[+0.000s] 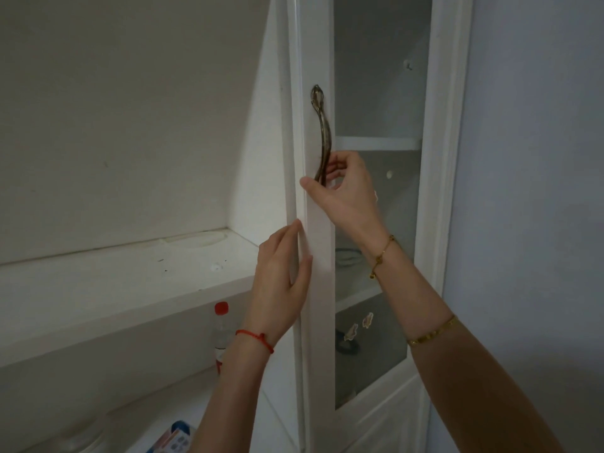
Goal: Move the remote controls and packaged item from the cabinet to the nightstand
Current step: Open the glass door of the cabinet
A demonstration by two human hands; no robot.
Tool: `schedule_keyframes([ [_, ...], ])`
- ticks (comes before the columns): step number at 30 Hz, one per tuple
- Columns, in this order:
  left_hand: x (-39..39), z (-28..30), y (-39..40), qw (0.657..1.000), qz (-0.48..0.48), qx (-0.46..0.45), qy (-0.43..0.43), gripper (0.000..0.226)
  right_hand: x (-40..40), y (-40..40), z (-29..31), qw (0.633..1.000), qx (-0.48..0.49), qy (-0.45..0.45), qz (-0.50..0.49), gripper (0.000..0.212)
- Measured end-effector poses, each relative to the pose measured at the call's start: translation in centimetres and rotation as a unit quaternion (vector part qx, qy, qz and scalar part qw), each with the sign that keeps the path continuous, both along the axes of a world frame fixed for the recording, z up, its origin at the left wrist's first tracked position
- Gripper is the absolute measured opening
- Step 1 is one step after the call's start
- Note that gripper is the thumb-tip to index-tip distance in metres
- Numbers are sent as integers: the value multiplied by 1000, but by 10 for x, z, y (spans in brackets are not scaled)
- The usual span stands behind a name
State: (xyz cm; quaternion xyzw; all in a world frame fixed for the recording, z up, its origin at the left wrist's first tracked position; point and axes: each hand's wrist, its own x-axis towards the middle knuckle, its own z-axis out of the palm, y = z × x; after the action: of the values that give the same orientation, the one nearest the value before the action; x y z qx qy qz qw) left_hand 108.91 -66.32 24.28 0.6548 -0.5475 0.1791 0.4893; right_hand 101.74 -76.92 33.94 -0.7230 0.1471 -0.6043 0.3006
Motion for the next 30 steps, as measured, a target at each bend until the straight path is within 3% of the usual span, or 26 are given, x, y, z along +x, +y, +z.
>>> schedule_keyframes([
  [9,3,-4,-4,999,-31,-21,32,49,5,-3,-1,1000,3,-10,5,45],
  [14,-1,-6,1,996,-61,-67,7,44,-13,3,-2,999,10,-34,-1,44],
  [23,-47,-11,-3,973,-191,-124,38,49,-86,13,-8,999,3,-40,-14,57],
  [30,-90,-6,-25,948,-285,-138,33,57,-140,11,-11,994,-26,-40,-94,55],
])
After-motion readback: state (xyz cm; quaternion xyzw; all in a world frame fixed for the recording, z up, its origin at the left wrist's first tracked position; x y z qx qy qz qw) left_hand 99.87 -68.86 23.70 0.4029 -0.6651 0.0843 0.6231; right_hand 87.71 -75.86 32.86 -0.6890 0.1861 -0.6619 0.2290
